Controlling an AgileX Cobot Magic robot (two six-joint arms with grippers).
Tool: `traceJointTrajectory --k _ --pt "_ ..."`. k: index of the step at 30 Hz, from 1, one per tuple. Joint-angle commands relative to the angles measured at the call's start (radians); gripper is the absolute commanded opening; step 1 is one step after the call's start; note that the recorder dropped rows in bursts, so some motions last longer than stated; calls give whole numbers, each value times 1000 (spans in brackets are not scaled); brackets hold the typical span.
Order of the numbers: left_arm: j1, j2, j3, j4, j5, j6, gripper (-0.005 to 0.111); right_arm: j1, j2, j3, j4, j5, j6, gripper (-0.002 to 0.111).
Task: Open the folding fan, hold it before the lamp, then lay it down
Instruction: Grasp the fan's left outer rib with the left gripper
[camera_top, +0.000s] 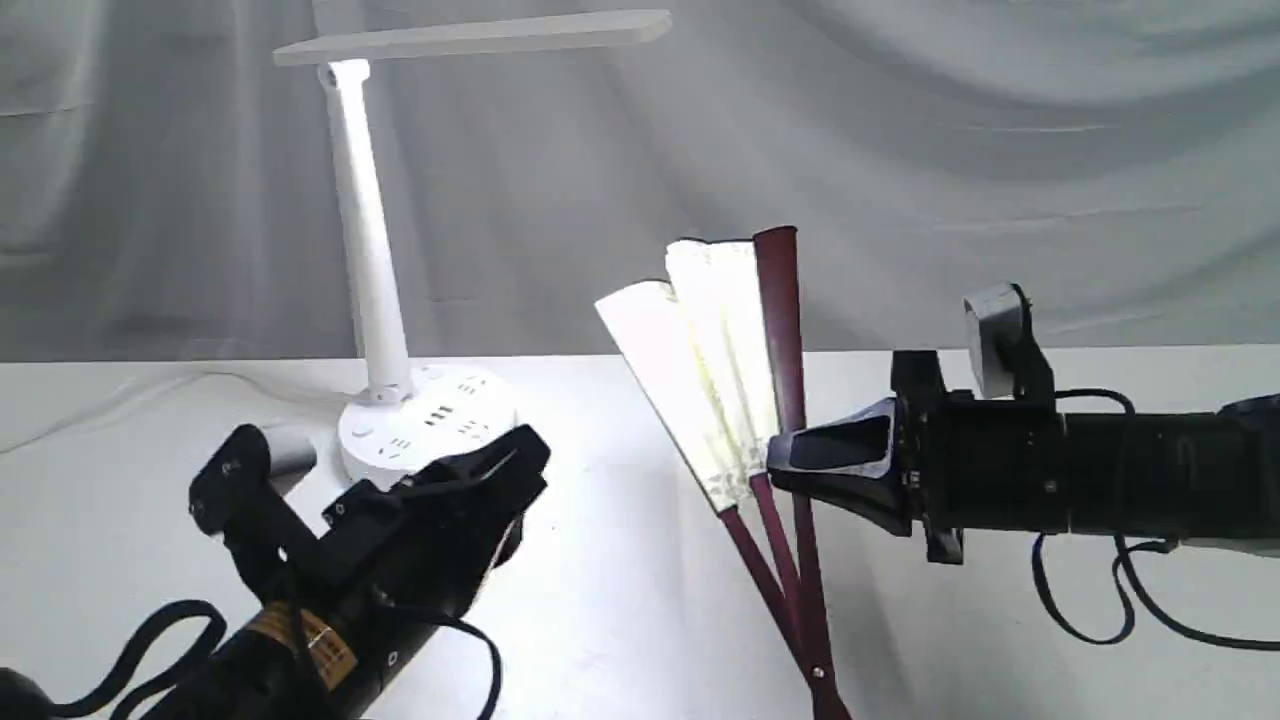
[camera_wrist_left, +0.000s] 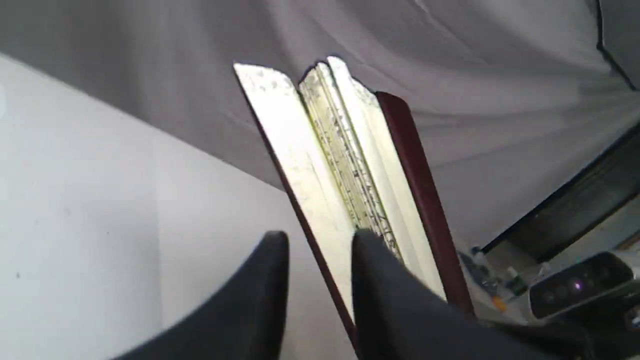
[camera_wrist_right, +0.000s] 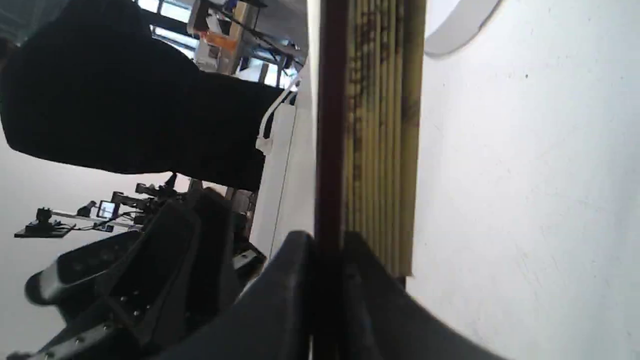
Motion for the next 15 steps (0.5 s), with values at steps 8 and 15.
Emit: traceJointTrajectory --k 8,15 --pt "155 159 -135 341 -80 -567 49 -1 -14 2 -34 25 -2 0" --pt "206 293 -290 504 -120 -840 49 -1 -14 2 -41 25 -2 0"
